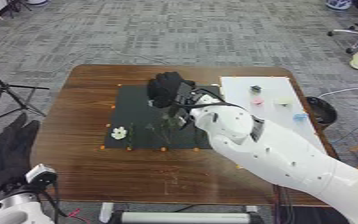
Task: Arrange flowers
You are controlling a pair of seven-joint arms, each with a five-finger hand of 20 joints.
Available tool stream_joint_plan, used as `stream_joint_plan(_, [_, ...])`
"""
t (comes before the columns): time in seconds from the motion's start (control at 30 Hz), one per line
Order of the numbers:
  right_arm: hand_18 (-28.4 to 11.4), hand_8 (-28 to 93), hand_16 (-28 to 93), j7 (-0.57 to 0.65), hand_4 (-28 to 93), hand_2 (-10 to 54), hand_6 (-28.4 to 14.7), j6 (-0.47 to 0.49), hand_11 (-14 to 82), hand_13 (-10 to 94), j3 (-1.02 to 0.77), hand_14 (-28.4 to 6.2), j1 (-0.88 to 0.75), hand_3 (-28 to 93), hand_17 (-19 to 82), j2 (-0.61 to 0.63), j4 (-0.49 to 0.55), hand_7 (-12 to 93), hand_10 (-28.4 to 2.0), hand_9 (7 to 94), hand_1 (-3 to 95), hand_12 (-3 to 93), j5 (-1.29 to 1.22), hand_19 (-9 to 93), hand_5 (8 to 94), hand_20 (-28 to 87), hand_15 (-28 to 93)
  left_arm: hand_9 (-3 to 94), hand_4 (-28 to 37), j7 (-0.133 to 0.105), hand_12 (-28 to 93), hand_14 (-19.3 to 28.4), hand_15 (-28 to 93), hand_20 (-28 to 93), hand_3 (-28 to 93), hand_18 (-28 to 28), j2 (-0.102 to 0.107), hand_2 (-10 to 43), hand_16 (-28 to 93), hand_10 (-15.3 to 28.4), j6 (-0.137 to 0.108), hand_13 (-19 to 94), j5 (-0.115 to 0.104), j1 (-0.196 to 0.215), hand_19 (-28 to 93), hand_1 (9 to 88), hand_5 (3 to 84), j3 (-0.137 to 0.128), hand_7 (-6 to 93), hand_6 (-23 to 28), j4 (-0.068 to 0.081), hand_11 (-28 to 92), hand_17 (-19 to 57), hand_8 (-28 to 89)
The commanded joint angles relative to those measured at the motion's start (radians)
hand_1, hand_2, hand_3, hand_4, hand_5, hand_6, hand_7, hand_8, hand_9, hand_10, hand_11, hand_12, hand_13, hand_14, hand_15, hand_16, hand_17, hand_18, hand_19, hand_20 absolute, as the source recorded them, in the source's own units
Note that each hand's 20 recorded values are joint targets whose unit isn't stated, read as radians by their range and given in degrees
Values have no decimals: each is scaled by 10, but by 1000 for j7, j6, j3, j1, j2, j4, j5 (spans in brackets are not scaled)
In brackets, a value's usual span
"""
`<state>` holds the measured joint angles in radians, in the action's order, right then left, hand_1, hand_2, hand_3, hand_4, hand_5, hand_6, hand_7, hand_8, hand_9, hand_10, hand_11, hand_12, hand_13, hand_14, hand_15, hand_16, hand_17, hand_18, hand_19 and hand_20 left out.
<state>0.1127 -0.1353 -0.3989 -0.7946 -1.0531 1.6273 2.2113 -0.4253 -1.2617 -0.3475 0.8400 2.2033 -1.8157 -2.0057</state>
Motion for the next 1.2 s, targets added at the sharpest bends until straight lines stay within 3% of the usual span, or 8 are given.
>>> stream_joint_plan(0.03, [-150,58,327,-64,-148,-95,13,66,51,906,18,-12,30,559,610,-165,-74,203,-111,849,608,313,62,932,788,578,606,502,-283,2,34,119,101,185,641,60,24,277,-66,160,0,374,-33,-53,38,312,457,-39,79,86,10,158,172,-88])
stream_joint_plan(0.3, [-149,47,324,-103,-151,-95,18,117,45,910,-44,-10,-52,559,613,-305,-198,197,-106,844,605,295,173,932,786,580,608,478,-283,42,8,114,97,168,616,58,20,280,-91,157,48,359,-25,-78,44,343,435,-80,81,94,9,164,177,-88])
stream_joint_plan(0.37, [-149,44,324,-132,-153,-95,20,137,46,910,-77,-10,-79,561,613,-343,-232,195,-104,840,601,289,214,932,785,582,608,478,-283,52,9,115,99,168,622,59,14,280,-90,157,60,359,-23,-78,45,338,439,-93,82,92,0,167,176,-87])
stream_joint_plan(0.63, [-148,39,325,-141,-159,-95,25,178,46,910,-154,-10,-122,563,614,-412,-315,193,-99,829,596,274,310,932,782,584,608,481,-283,111,12,118,101,170,632,60,-8,278,-83,160,155,360,-9,-94,47,328,453,-167,84,85,-19,171,171,-85])
stream_joint_plan(0.83, [-148,36,326,-123,-162,-95,24,190,48,908,-187,-10,-130,564,612,-437,-363,188,-97,820,593,258,333,932,779,584,608,491,-283,169,20,122,104,171,636,63,-57,274,-75,164,261,365,-13,-106,45,319,463,-252,84,82,-27,174,169,-83])
stream_joint_plan(0.93, [-148,36,326,-124,-163,-95,25,187,50,908,-215,-10,-137,563,611,-456,-392,187,-95,818,594,252,370,932,777,584,606,492,-283,206,21,123,104,170,637,63,-89,274,-73,164,331,367,-4,-117,45,318,467,-312,83,82,-28,174,168,-82])
stream_joint_plan(1.1, [-149,34,326,-115,-160,-95,26,191,48,906,-236,-11,-149,560,609,-462,-407,185,-93,810,593,242,394,932,773,582,604,492,-283,285,23,125,104,170,642,64,-147,273,-70,165,446,368,-13,-141,45,312,472,-431,85,81,-19,173,168,-81])
stream_joint_plan(1.2, [-150,34,326,-114,-158,-95,26,209,51,904,-250,-11,-159,562,608,-463,-410,183,-93,801,588,231,407,932,770,580,602,493,-283,349,24,126,104,170,645,64,-191,272,-69,165,538,369,-25,-164,45,309,474,-525,84,81,-9,172,167,-81])
